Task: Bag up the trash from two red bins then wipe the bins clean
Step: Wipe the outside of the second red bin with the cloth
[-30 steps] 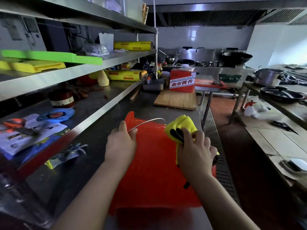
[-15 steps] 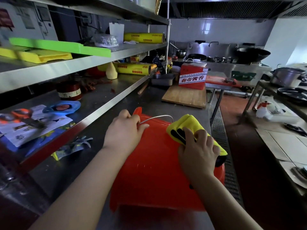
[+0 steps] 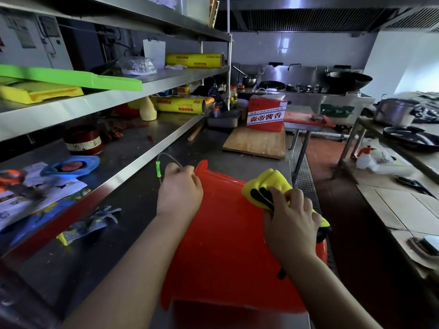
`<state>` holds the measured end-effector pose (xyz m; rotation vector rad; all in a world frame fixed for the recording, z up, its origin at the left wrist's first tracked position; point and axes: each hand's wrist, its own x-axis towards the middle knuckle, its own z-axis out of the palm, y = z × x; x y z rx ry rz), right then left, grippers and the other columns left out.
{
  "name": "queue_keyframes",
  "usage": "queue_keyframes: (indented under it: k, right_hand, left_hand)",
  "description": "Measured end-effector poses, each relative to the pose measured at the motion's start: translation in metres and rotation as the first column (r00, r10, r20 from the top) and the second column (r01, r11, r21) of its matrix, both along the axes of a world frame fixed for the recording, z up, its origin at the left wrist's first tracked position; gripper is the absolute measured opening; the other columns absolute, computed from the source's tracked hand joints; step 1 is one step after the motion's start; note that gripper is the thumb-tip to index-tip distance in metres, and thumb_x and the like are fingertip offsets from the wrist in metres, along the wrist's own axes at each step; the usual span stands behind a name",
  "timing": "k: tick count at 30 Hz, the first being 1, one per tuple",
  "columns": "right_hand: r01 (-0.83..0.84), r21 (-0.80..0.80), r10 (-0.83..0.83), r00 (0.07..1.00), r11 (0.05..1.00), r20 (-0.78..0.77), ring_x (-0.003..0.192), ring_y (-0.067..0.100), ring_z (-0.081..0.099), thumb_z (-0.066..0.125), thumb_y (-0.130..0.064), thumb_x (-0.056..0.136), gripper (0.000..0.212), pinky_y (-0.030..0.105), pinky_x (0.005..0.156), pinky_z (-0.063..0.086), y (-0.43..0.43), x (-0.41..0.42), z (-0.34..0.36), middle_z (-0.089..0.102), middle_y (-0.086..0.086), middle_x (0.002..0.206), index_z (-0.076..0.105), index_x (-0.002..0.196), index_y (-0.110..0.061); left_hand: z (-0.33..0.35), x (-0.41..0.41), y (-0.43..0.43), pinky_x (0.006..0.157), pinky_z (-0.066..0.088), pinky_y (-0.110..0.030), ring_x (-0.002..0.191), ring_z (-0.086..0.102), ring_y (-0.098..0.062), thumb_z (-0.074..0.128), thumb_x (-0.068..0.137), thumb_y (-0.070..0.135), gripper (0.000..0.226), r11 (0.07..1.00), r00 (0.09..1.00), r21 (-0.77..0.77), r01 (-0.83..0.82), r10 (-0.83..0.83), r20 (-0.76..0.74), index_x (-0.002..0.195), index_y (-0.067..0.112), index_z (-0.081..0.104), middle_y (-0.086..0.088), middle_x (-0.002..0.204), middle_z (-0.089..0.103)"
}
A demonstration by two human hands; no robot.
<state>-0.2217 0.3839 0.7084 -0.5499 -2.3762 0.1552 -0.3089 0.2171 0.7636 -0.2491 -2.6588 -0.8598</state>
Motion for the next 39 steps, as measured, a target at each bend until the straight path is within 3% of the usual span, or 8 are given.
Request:
queue_keyframes:
  k: [5, 12, 18, 24, 28, 31, 34, 39]
  right_hand:
    - [-0.016, 0.055, 0.017, 1.000, 0.998, -0.011, 0.079, 0.038, 0.055, 0.080, -0.016, 0.063, 0.045, 0.051, 0.064, 0.044, -0.006, -0.005, 0.001, 0.055, 0.013, 0.093, 0.066, 0.106, -0.017]
    - [-0.018, 0.005, 0.018, 0.998, 1.000, 0.068, 0.081, 0.038, 0.054, 0.075, -0.022, 0.069, 0.048, 0.047, 0.067, 0.045, -0.009, -0.013, 0.002, 0.054, 0.015, 0.100, 0.065, 0.117, -0.022]
    - [-0.031, -0.105, 0.052, 0.978, 0.994, 0.200, 0.104, 0.035, 0.047, 0.052, -0.032, 0.090, 0.050, 0.039, 0.083, 0.040, -0.015, -0.017, 0.020, 0.039, 0.014, 0.127, 0.043, 0.139, -0.034]
    - [-0.161, -0.133, 0.193, 0.938, 0.978, 0.287, 0.097, 0.027, 0.055, 0.053, -0.040, 0.090, 0.047, 0.027, 0.064, 0.035, -0.053, -0.025, 0.049, 0.036, 0.006, 0.126, 0.041, 0.135, -0.032]
    - [-0.182, -0.079, 0.198, 0.902, 0.980, 0.383, 0.114, 0.032, 0.041, 0.055, -0.053, 0.084, 0.060, 0.035, 0.088, 0.039, -0.054, -0.029, 0.050, 0.028, 0.005, 0.135, 0.034, 0.139, -0.042]
    - [-0.087, -0.133, 0.137, 0.891, 0.987, 0.432, 0.131, 0.042, 0.020, 0.045, -0.072, 0.080, 0.068, 0.050, 0.108, 0.020, -0.043, -0.023, 0.040, 0.011, 0.004, 0.148, 0.015, 0.140, -0.059]
    - [-0.056, -0.149, 0.120, 0.879, 0.987, 0.462, 0.129, 0.040, 0.031, 0.036, -0.074, 0.083, 0.069, 0.052, 0.103, 0.024, -0.050, -0.018, 0.037, 0.009, 0.006, 0.152, 0.002, 0.141, -0.058]
    - [-0.015, -0.140, 0.078, 0.885, 0.990, 0.459, 0.120, 0.040, 0.037, 0.038, -0.064, 0.086, 0.073, 0.048, 0.094, 0.036, -0.084, -0.025, 0.045, 0.020, 0.014, 0.142, 0.003, 0.148, -0.044]
  left_hand:
    - [-0.008, -0.006, 0.002, 0.083, 0.038, -0.033, 0.105, 0.045, -0.027, 0.037, 0.099, 0.033, 0.037, 0.997, 1.000, -0.075, 0.005, -0.006, -0.010, 0.116, 0.006, 0.056, -0.009, 0.119, 0.040]
    - [-0.014, -0.006, -0.014, 0.106, 0.017, -0.038, 0.114, 0.016, -0.023, 0.035, 0.099, 0.040, 0.040, 0.962, 0.992, -0.269, 0.042, -0.073, -0.105, 0.135, 0.029, 0.048, 0.004, 0.137, 0.020]
    - [-0.025, -0.016, -0.031, 0.108, 0.008, -0.035, 0.134, 0.017, -0.015, 0.033, 0.100, 0.036, 0.039, 0.956, 0.956, -0.213, 0.202, -0.239, -0.168, 0.135, 0.031, 0.049, 0.017, 0.143, 0.039]
    - [-0.030, -0.033, -0.028, 0.109, 0.022, -0.036, 0.132, 0.030, -0.020, 0.024, 0.090, 0.038, 0.049, 0.951, 0.939, -0.097, 0.295, -0.307, -0.158, 0.121, 0.020, 0.058, 0.006, 0.141, 0.047]
    - [-0.032, -0.043, -0.032, 0.102, 0.032, -0.040, 0.120, 0.046, -0.026, 0.021, 0.088, 0.040, 0.054, 0.939, 0.918, -0.141, 0.312, -0.337, -0.208, 0.114, 0.018, 0.063, 0.001, 0.135, 0.054]
    - [-0.033, -0.041, -0.033, 0.100, 0.032, -0.044, 0.120, 0.045, -0.026, 0.021, 0.087, 0.041, 0.053, 0.940, 0.920, -0.145, 0.308, -0.334, -0.208, 0.115, 0.022, 0.062, 0.005, 0.137, 0.052]
    - [-0.035, -0.040, -0.032, 0.101, 0.032, -0.049, 0.125, 0.043, -0.027, 0.020, 0.087, 0.041, 0.055, 0.933, 0.912, -0.115, 0.342, -0.359, -0.198, 0.116, 0.021, 0.061, 0.004, 0.139, 0.050]
    - [-0.035, -0.043, -0.034, 0.105, 0.030, -0.047, 0.128, 0.041, -0.028, 0.015, 0.087, 0.044, 0.063, 0.922, 0.903, -0.103, 0.373, -0.386, -0.186, 0.124, 0.019, 0.058, 0.000, 0.141, 0.048]
